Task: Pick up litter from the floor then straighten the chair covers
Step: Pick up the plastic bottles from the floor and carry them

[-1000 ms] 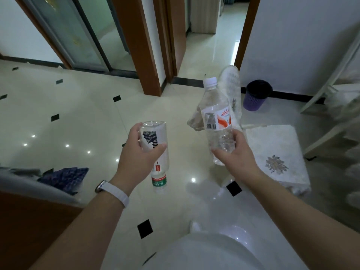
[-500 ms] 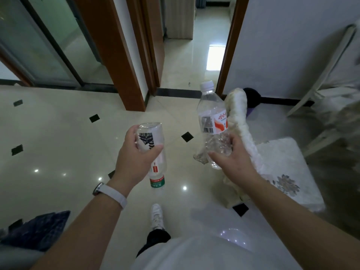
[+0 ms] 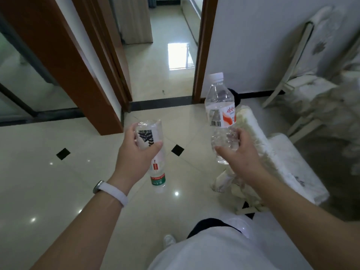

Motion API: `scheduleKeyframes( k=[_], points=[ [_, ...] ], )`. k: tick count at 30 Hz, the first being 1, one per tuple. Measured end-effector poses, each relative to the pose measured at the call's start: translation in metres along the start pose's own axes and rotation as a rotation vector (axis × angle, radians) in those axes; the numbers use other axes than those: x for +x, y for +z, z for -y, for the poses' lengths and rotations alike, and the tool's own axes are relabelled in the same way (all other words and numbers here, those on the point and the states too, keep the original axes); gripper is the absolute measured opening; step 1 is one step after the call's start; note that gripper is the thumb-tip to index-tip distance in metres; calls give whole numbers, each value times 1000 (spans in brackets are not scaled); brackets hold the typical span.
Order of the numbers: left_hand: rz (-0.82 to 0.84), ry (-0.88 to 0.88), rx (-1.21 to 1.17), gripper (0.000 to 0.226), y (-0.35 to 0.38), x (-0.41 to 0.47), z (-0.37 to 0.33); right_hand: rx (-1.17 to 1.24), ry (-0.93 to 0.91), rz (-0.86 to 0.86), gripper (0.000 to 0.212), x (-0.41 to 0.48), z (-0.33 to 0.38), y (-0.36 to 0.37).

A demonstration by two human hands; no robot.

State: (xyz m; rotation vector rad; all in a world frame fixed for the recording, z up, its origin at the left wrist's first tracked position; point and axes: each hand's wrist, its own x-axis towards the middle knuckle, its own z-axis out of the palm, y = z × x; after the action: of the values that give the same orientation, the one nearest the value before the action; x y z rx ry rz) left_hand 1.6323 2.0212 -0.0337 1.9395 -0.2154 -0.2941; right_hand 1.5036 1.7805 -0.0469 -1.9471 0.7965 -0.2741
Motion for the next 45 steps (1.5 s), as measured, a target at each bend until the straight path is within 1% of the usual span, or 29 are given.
scheduleKeyframes(
  k=[6,12,14,18,21,23,27,33,37,45],
  points=[
    [91,21,32,66,20,82,-10,34,56,-72,77,63,5,12],
    [151,50,124,61,40,187,-27,160,118,-94,66,163,9,34],
    [152,63,159,63,45,228,-40,210,129,-102,64,202,18,39],
    [157,91,203,59,61,303,-74,289,135,-102,60,273,37,36],
    [192,143,211,65,84,352,-101,268,112,-103,55,322,47,26],
    [236,181,209,69,103,378,-118,276,121,-121,57,347,50,18],
    [281,233,195,67,135,426,-144,266,155,-180,61,385,53,8],
    [363,239,204,68,177,503,-144,267,238,-268,54,443,45,5],
    [433,257,185,68,202,572,-146,246,276,-345,55,494,46,9],
    [630,272,135,61,245,718,-166,231,383,-495,53,609,78,13]
  ],
)
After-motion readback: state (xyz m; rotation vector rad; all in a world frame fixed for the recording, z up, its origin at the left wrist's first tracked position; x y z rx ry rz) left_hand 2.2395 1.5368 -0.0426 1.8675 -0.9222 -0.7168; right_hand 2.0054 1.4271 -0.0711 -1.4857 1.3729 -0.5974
